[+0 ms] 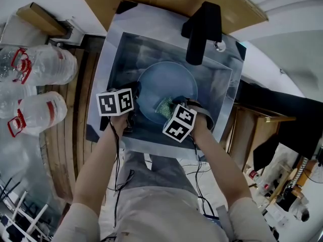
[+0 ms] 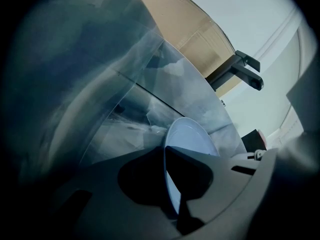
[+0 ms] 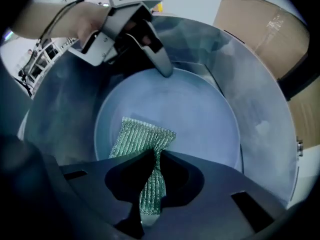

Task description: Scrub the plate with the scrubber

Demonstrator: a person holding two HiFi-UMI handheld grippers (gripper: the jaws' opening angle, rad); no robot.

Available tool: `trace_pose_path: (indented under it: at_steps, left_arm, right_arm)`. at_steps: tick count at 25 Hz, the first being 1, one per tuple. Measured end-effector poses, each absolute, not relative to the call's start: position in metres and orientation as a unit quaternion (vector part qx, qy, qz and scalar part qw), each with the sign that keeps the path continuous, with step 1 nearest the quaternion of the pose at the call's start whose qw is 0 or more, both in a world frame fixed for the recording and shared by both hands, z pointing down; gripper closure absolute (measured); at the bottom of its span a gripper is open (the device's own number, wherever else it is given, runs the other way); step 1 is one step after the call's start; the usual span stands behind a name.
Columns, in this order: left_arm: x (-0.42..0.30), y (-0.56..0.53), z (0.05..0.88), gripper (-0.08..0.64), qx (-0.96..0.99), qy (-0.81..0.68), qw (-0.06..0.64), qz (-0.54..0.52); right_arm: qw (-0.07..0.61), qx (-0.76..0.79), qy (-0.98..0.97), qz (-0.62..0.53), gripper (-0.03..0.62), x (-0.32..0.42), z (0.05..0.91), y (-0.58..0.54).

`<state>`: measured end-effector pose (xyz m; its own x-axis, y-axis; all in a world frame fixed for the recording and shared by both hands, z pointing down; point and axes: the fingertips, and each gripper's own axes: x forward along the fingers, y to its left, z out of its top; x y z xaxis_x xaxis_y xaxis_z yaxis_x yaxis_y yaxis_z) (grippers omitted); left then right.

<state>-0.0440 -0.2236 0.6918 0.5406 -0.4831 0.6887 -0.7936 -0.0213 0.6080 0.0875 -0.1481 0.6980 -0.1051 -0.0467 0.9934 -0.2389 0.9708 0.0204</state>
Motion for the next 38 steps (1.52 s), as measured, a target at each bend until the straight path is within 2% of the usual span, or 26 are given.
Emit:
trace_pose_path:
  at_steps: [9,12,17,23,29,33,38]
  left_arm:
    - [-0.044,-0.223,0.692,0.525,0.7,-0.452,0.534,0.147]
    - [-0.044,-0.223,0.692,0.525,0.698,-0.454,0.535,0.146]
    - [-0.045,-0.223,0.692,0.525,0.698,-0.456,0.534,0.143]
    - [-0.045,-0.223,0.691,0.523,0.692,-0.463,0.539,0.134]
    - [-0.045,-0.224,0.692,0.52,0.681,-0.475,0.543,0.124]
    - [-0.048,-0.221,0.692,0.52,0.683,-0.474,0.541,0.129]
    - [-0.046,-0.223,0.692,0.52,0.683,-0.472,0.542,0.128]
  right_arm:
    - [0.607,0.117,-0.786,0.014,0.52,0.018,0.702,-0.166]
    - [0.603,0.133,-0.785,-0.036,0.52,0.008,0.703,-0.197]
    - [0.6,0.169,-0.78,-0.054,0.52,0.012,0.705,-0.248]
    - [0.63,0.2,-0.749,-0.045,0.52,0.067,0.705,-0.287]
    - [0.673,0.2,-0.712,0.015,0.52,0.121,0.702,-0.261]
    - [0.686,0.141,-0.712,0.061,0.52,0.124,0.7,-0.206]
    - [0.649,0.09,-0.745,0.126,0.52,0.095,0.697,-0.146]
